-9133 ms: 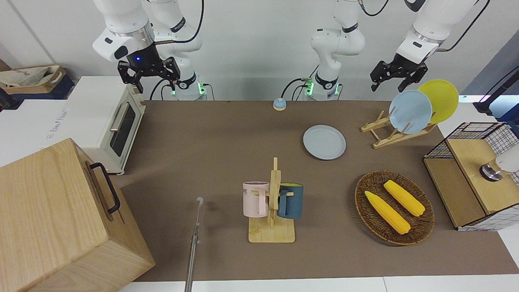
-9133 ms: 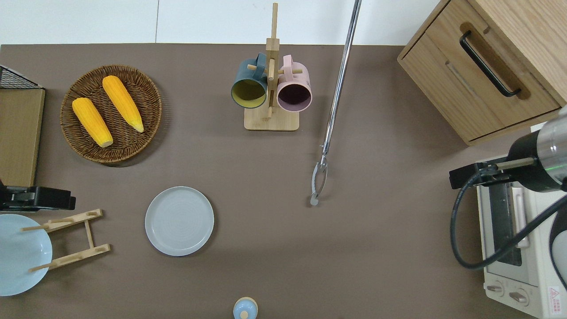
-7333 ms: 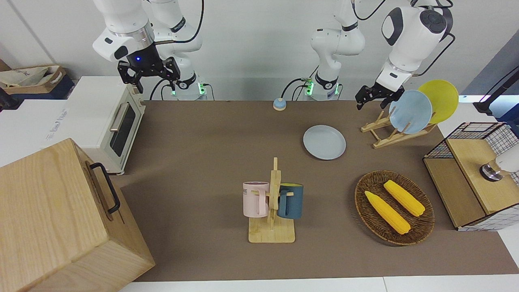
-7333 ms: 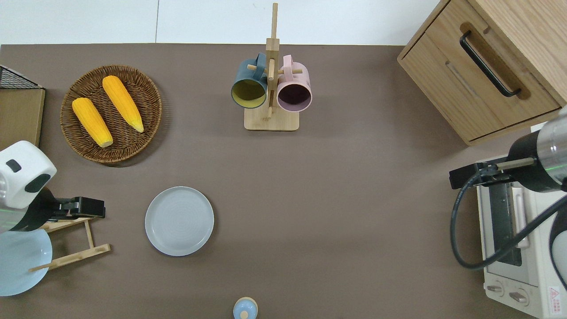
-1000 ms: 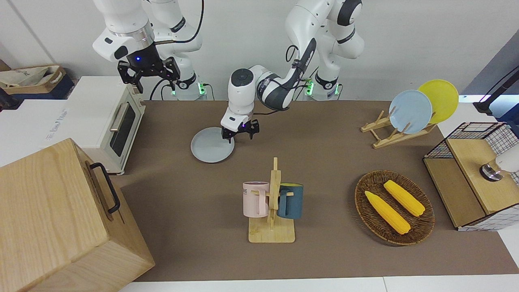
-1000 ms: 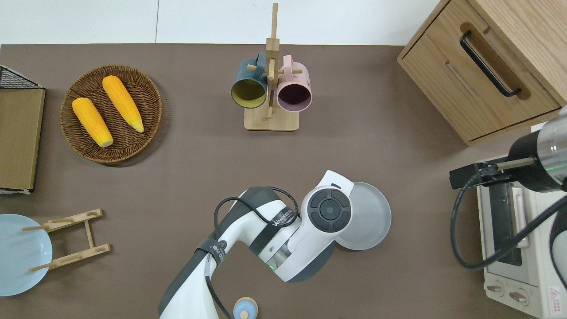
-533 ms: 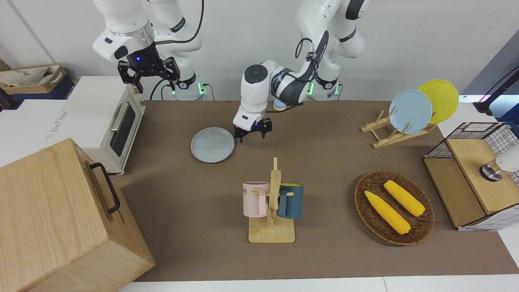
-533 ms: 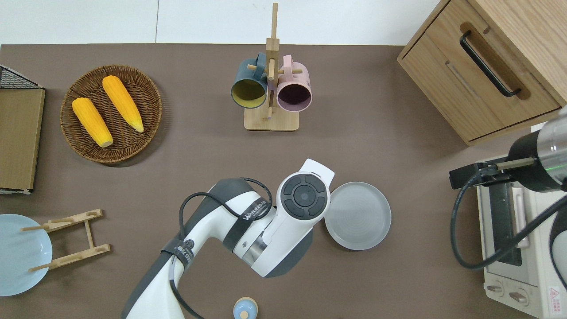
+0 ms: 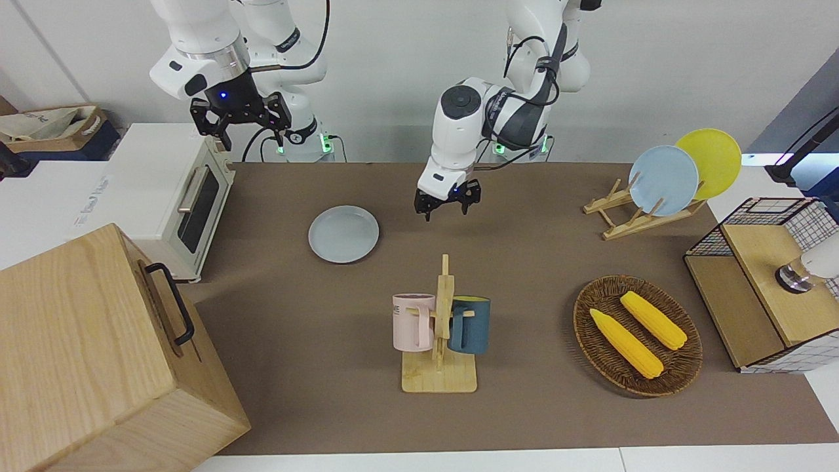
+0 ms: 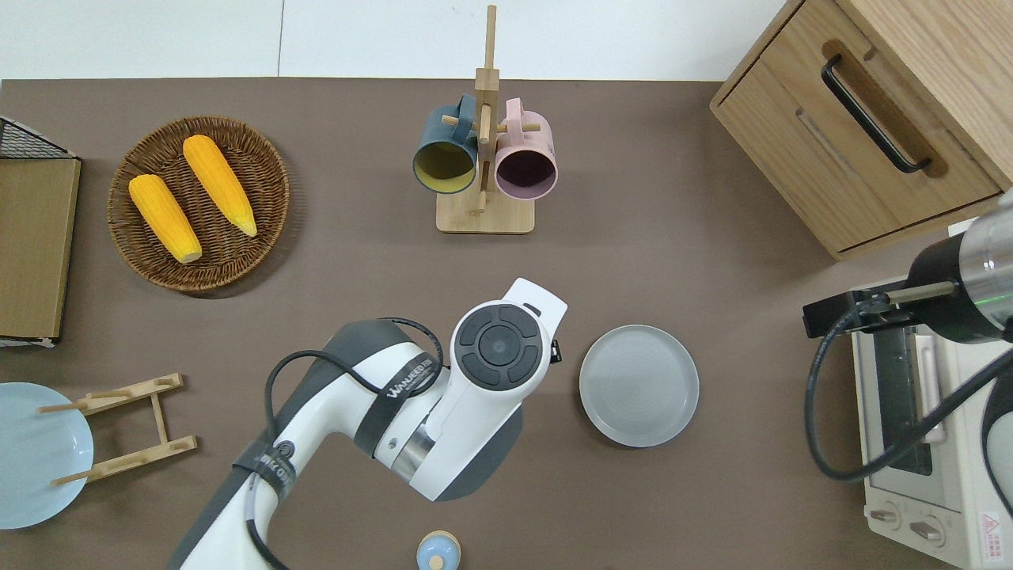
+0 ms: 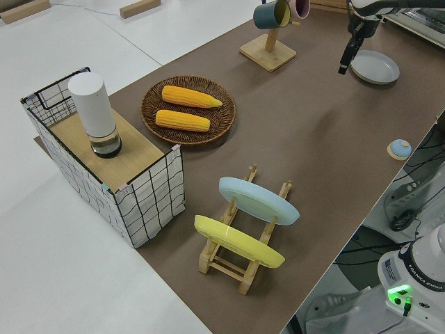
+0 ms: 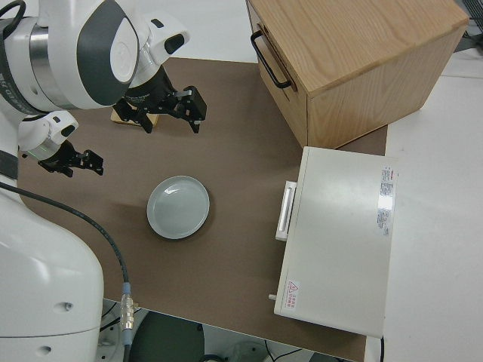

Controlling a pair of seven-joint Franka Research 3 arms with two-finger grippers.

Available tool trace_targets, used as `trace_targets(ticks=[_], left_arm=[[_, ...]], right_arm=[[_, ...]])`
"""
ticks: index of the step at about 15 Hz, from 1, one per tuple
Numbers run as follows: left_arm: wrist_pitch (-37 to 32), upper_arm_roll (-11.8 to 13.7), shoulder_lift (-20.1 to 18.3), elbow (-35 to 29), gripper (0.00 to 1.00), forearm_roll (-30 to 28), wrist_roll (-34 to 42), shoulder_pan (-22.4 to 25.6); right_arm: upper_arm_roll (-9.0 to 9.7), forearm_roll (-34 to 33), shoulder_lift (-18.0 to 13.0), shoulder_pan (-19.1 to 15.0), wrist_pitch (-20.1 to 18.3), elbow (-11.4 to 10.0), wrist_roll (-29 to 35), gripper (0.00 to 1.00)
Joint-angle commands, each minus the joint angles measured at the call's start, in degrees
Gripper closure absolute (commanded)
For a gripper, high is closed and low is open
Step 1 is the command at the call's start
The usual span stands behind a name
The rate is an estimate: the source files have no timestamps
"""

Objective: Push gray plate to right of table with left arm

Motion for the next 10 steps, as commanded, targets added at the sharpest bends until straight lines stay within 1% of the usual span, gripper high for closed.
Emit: trace_targets(ticks=[1, 5, 6, 7, 8, 10], left_arm=[[-4.0, 0.0, -5.8, -2.5, 0.01, -1.6, 6.6, 4.5], [-9.8, 0.2, -9.2, -0.8, 0.01, -1.6, 15.4, 10.8], [-11.9, 0.3, -9.7, 0.3, 0.01, -1.6, 18.2, 13.8], [-13.2, 0.3, -9.9, 1.1, 0.01, -1.6, 20.6, 15.7], [-14.1, 0.3, -10.3, 1.6, 0.01, -1.5, 22.4, 17.2], [-14.5, 0.4, -11.6, 1.8, 0.01, -1.2, 23.0, 19.4]], right_arm=[[0.32, 0.5, -0.4, -0.6, -0.7, 0.0, -0.1, 0.017], [0.32, 0.5, -0.4, -0.6, -0.7, 0.0, -0.1, 0.017], [0.23, 0.5, -0.4, -0.6, -0.7, 0.1, -0.1, 0.017], [0.32, 0.5, -0.4, -0.6, -0.7, 0.0, -0.1, 0.017], [0.32, 0.5, -0.4, -0.6, -0.7, 0.1, -0.1, 0.017], [0.23, 0.5, -0.4, -0.6, -0.7, 0.0, -0.1, 0.017]])
